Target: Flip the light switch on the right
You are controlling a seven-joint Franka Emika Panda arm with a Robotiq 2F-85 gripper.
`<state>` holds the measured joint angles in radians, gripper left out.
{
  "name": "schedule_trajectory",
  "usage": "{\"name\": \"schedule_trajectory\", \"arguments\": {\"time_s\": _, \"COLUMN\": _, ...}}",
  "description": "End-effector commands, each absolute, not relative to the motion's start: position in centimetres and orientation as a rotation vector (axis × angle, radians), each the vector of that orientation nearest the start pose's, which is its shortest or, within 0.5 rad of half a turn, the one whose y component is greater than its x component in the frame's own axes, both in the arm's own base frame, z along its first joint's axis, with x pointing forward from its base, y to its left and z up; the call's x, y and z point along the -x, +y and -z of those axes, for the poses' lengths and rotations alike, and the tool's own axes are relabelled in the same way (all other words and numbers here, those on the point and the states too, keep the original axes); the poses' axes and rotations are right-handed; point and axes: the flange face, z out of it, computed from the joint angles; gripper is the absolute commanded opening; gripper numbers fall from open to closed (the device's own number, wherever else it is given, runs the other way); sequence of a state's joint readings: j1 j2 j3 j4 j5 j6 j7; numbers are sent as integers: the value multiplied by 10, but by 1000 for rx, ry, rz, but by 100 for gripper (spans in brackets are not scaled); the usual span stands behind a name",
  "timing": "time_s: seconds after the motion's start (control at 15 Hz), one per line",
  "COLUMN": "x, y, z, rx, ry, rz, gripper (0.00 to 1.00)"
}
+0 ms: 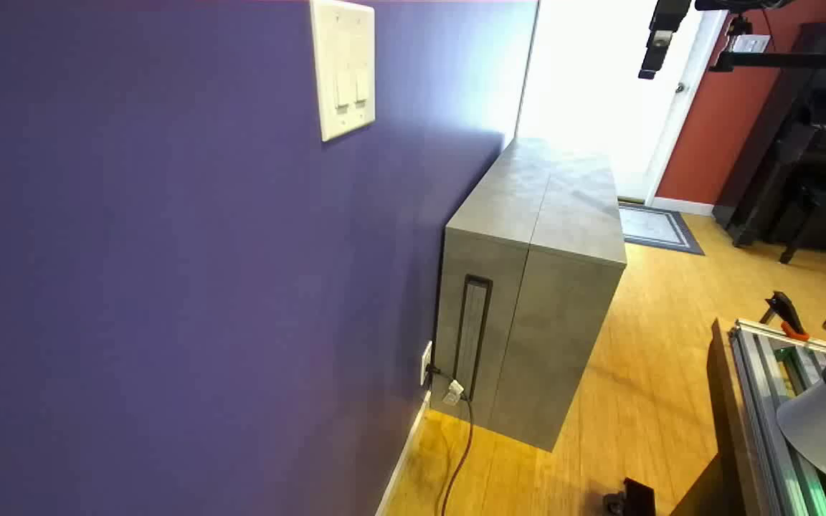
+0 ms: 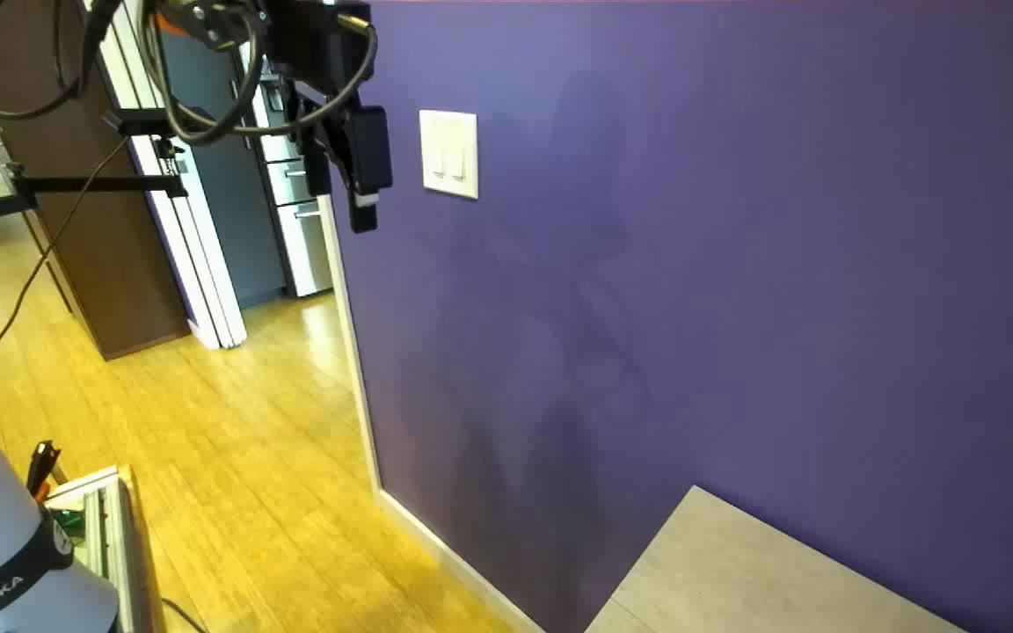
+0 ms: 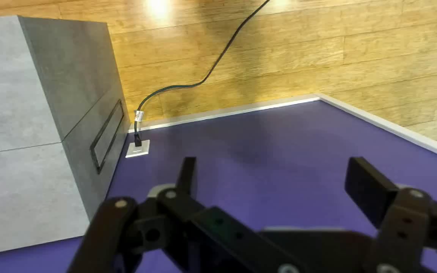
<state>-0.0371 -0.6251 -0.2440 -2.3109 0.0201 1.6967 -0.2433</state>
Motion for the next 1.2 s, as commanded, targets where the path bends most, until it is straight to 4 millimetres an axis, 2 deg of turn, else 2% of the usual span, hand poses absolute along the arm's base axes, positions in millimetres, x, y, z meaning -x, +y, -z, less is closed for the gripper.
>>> {"name": "schedule_trajectory", "arguments": {"time_s": 0.0, "x": -348, "y": -116, "z": -563, "rx": 2983, "ry": -7, "rz": 52, "gripper": 100}}
{"name": "schedule_trajectory", "arguments": {"time_s": 0.87, "x": -348, "y": -116, "z": -563, "rx": 2983, "ry": -7, "rz": 52, "gripper": 100}}
{"name": "schedule_trajectory", "arguments": {"time_s": 1.13, "x": -366, "y": -84, "z": -564, "rx": 2889, "ry": 204, "rz": 16, "gripper": 100}}
